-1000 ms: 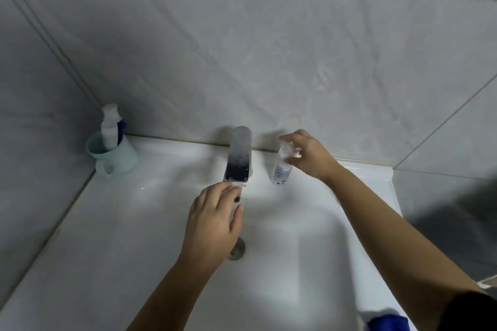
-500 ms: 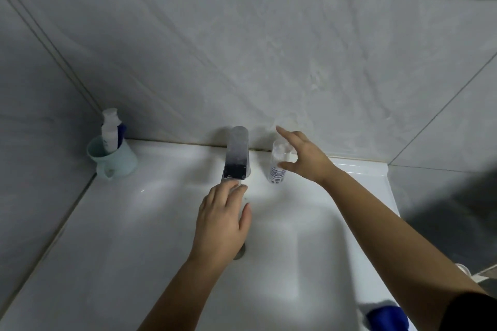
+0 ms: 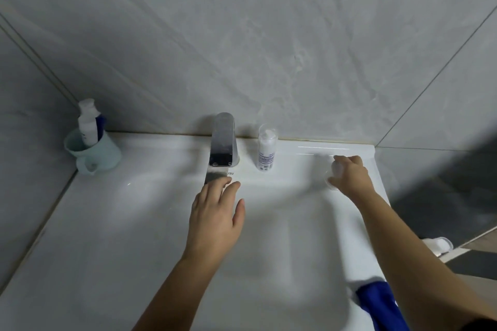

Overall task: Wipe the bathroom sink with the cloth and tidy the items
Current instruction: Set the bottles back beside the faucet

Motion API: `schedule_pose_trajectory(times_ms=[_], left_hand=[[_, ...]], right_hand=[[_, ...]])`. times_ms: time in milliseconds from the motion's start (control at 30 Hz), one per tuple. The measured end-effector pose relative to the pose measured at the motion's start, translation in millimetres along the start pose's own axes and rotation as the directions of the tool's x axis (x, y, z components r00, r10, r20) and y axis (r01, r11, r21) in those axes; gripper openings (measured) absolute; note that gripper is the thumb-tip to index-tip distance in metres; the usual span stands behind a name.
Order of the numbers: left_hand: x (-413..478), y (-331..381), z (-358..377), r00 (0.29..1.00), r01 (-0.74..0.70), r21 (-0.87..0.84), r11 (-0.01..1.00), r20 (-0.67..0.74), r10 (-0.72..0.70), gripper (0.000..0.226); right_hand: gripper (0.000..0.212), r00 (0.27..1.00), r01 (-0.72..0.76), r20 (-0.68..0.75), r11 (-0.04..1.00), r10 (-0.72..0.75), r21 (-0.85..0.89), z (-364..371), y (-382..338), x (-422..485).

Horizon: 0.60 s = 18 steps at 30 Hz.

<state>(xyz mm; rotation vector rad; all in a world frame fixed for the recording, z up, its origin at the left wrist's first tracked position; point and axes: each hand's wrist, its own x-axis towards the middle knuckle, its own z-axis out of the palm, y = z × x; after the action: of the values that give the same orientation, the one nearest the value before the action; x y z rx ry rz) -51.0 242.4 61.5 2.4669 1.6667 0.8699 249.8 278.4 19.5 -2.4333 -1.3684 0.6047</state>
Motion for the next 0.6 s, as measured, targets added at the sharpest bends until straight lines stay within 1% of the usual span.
schedule_pose_trajectory(times_ms=[67, 267, 367, 500, 600], left_hand=[[1, -2, -1, 1.000, -0.006, -0.010, 1.000, -0.008, 0.006, 0.038], [7, -4, -3, 1.000, 0.014, -0.012, 1.000, -0.021, -0.014, 0.037], [8, -5, -3, 0.999, 0.012, -0.035, 0.999, -0.044, -0.014, 0.035], [7, -8, -7, 0.996, 0.005, -0.015, 1.000, -0.088, -0.006, 0.031], [4, -12, -7, 0.996, 0.027, 0.001, 1.000, -0.081, -0.027, 0.032]], right_hand=[[0.056, 1.000, 0.007, -0.015, 0.999, -0.007, 0.032, 2, 0, 1], [0.053, 0.977, 0.211, 0.005, 0.969, -0.213, 0.125, 12, -34, 8], [0.055, 0.959, 0.274, 0.046, 0.954, -0.281, 0.120, 21, -58, 17], [0.055, 0.934, 0.337, 0.088, 0.936, -0.346, 0.099, 34, -78, 28], [0.056, 0.927, 0.351, 0.100, 0.930, -0.362, 0.105, 40, -82, 32]])
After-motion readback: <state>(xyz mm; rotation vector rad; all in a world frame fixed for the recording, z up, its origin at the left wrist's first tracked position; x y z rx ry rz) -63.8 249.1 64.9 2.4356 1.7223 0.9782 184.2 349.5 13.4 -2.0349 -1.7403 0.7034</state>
